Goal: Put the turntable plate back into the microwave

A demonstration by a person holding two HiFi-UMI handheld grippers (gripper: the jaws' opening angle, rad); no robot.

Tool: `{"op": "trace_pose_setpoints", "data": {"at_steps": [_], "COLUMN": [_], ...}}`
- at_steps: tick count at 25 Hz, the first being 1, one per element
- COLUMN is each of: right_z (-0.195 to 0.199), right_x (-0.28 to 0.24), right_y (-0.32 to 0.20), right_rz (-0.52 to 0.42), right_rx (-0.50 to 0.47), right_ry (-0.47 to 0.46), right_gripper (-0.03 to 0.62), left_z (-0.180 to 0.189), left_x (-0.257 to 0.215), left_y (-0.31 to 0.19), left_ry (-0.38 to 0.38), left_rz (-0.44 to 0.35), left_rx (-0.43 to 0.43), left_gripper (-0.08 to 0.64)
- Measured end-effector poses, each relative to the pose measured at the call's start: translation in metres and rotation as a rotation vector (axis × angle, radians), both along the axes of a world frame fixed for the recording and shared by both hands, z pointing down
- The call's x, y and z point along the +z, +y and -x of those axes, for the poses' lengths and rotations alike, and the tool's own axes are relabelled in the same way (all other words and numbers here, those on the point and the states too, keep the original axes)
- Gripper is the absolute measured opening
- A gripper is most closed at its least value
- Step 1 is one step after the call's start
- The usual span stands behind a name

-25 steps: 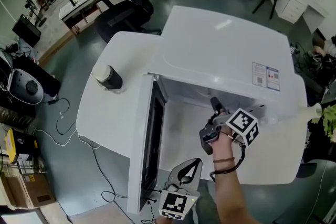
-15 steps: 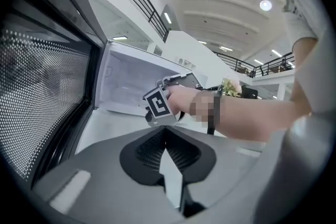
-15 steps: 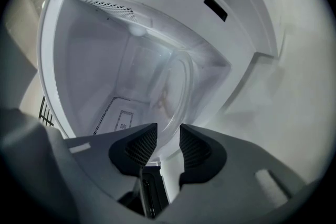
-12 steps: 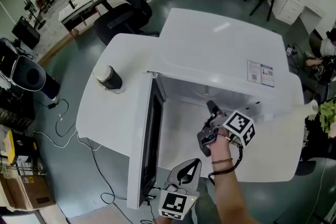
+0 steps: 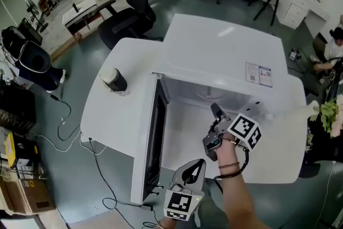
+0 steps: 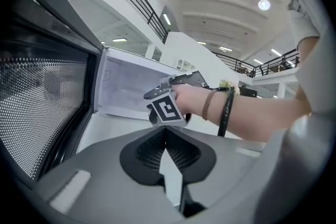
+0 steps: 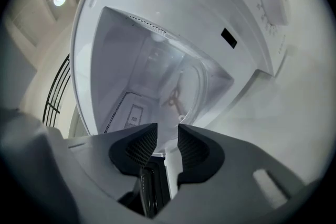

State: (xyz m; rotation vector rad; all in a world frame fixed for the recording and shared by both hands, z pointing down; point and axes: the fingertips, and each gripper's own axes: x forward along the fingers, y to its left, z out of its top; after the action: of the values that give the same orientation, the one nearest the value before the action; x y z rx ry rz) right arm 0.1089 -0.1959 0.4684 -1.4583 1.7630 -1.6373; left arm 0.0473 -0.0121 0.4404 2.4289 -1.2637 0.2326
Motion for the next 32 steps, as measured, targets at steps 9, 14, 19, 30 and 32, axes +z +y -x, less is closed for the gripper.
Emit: {"op": "trace_pose_setpoints", "data": {"at_steps": [9,14,19,30,32], "right_z": [-0.003,-0.004,0.002,-0.02,-0.026], "right_x": [-0.027,-0.053,-0.085,-0.161,-0.168], "right_y": [0.032,0.054,0.074,0.106,0.108], "right_rz": [-0.049,-0.11,-0.231,-0.468,-0.481], "right_rx": [-0.125,-0.217,-0.316,-0.314,-0.299], "right_ry": [0.166,0.291,0.394,0.656,0.68], "right_gripper": [0.115,0.115,0.114,0.04,0.029], "left_z": [0.006,0.008,0.018,0.032,0.034], "left_x": [-0.021,-0.037,-0.056,-0.12,-0.13], "left_y": [-0.009,-0.015,-0.029,-0.06,-0.066], "left_ry": [-0.022,-0.031,-0.014,-0.002,0.0], "left_rz": [-0.007,-0.005,-0.022,-0.107,-0.121], "left_rx": [-0.064,-0.093,-0.14,-0.206,-0.213], "left_gripper": [-0.002,-0.002,-0.002,-0.002,-0.002]}}
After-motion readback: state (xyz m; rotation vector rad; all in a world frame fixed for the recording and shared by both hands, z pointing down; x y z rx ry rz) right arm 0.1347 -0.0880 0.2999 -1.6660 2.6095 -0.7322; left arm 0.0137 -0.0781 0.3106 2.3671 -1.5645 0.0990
